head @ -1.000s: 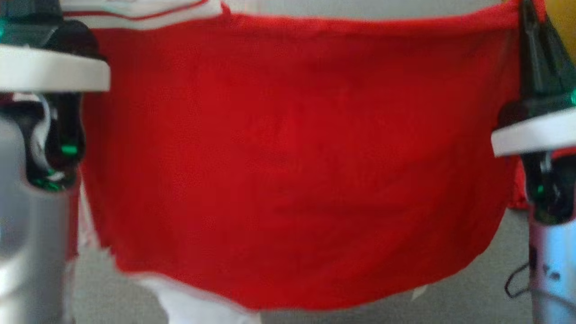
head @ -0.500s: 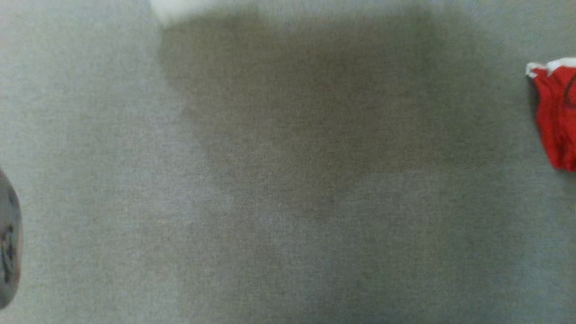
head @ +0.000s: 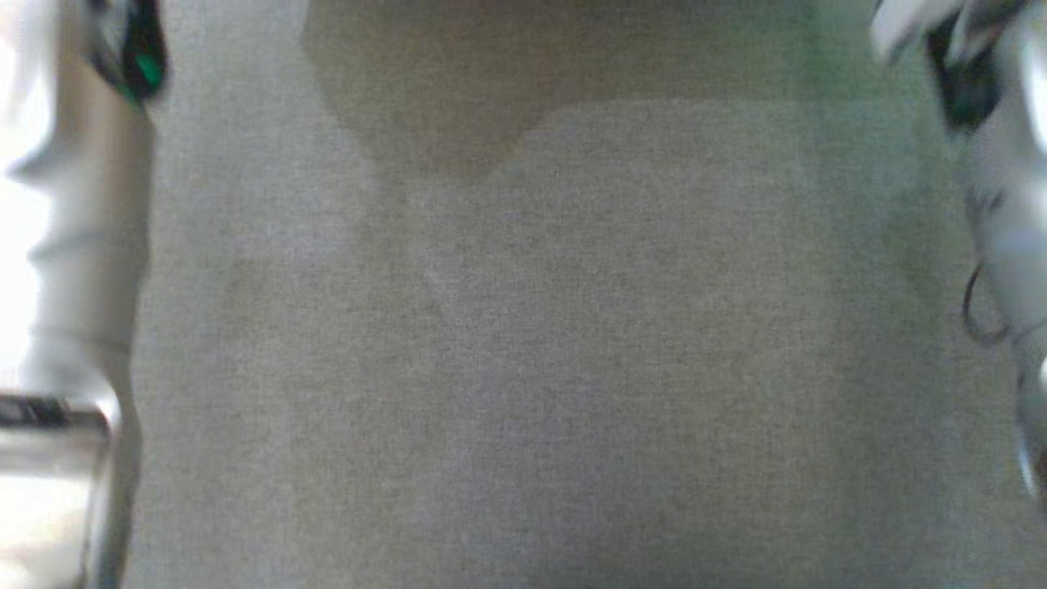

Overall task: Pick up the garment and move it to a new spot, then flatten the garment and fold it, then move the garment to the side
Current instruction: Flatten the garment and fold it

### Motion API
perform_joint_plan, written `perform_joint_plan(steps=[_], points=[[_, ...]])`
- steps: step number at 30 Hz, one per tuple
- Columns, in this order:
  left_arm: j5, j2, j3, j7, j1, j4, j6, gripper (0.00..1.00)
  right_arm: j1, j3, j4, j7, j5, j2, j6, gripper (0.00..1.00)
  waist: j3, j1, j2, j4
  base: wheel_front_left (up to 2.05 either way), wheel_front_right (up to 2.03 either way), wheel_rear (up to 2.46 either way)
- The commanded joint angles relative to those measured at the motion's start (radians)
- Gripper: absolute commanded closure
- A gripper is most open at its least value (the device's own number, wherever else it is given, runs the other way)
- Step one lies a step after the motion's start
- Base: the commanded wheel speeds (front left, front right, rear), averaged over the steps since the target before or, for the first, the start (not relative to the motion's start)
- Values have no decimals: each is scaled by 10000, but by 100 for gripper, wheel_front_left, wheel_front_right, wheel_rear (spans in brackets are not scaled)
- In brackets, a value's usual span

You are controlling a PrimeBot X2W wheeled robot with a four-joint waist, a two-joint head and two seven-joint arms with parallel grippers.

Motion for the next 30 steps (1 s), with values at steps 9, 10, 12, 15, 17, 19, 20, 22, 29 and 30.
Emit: perform_joint_plan(steps=[9,10,12,15,17,19,20,22,29,30], points=[[-772,1479,-2498,-24,3401,-959,-96,100,1898,2145,364,858,1868,-525,-7,100,-1134,-1,1,113,0,0,0],[-947,1684,-2828,48,3766,-1183,-96,100,2090,2374,267,994,2156,-627,-7,100,-1275,-1,1,136,0,0,0],[-1563,2314,-3518,312,4735,-1864,-97,100,2632,3172,-209,1410,2919,-1038,-7,100,-1695,-1,1,182,0,0,0],[-1964,2995,-4131,671,5541,-2582,-98,100,3179,4019,-842,1806,3646,-1553,-7,100,-2122,-1,1,230,0,0,0],[-1958,3531,-4551,883,5962,-3133,-98,100,3525,4511,-1280,2067,4165,-1891,-7,100,-2407,-1,1,242,0,0,0],[-1986,4014,-4798,1088,6373,-3669,-98,100,3832,4948,-1681,2306,4629,-2221,-7,100,-2694,-1,1,235,0,0,0],[-2095,4206,-4881,1238,6585,-3966,-98,100,3962,5167,-1860,2415,4799,-2402,-7,100,-2813,-1,1,237,0,0,0],[-2305,4564,-5025,1613,6981,-4576,-98,100,4220,5533,-2153,2567,5119,-2753,-7,100,-3048,-1,1,276,0,0,0],[-2994,5703,-5269,2728,8221,-6492,21,100,5359,6689,-3245,3327,6524,-3609,-7,100,-4032,-1,1,377,0,0,0],[-3087,5853,-5278,2853,8418,-6759,87,100,5525,6836,-3422,3474,6739,-3709,-7,100,-4195,-1,1,363,0,0,0]])
